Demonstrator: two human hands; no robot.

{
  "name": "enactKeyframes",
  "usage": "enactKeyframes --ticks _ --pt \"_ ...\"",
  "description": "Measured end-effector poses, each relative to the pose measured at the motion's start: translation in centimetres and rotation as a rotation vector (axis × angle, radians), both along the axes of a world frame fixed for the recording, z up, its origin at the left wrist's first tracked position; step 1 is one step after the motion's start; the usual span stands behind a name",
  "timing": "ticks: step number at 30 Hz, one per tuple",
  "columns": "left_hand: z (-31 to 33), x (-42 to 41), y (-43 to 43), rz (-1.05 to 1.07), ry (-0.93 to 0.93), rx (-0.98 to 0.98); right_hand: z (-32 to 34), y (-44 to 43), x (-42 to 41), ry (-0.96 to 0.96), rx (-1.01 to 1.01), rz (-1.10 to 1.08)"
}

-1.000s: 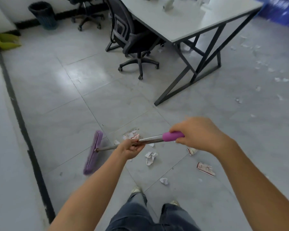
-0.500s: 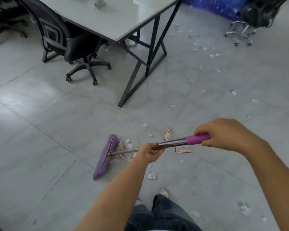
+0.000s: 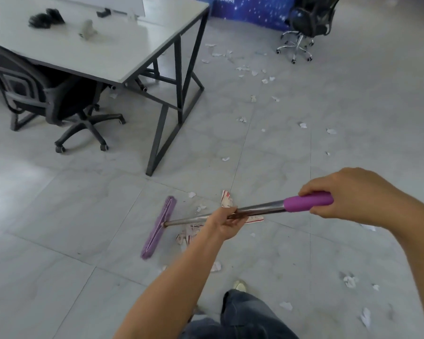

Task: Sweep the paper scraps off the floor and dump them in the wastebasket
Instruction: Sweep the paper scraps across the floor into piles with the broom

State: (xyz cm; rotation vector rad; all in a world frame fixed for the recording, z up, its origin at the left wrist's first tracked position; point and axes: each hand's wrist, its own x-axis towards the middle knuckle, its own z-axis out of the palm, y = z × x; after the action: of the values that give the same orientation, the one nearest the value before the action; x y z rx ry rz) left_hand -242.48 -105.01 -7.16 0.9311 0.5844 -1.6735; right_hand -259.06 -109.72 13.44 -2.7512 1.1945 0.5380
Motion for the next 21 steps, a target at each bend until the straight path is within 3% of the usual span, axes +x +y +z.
enactKeyframes --ticks 11,15,21 --pt "-0.7 0.9 -6.3 -0.034 -0.169 0.119 -4.2 -7.2 -2.2 -0.281 0.181 -0.050" --pt "0.1 -0.9 -11.7 -0.005 -0.194 0.136 -4.6 -13.0 -4.2 -0.563 0.230 0.004" --pt "1.9 -4.6 -21.3 0.040 -0.236 0.132 -4.2 -21.3 -7.7 -1.116 0.435 -0.195"
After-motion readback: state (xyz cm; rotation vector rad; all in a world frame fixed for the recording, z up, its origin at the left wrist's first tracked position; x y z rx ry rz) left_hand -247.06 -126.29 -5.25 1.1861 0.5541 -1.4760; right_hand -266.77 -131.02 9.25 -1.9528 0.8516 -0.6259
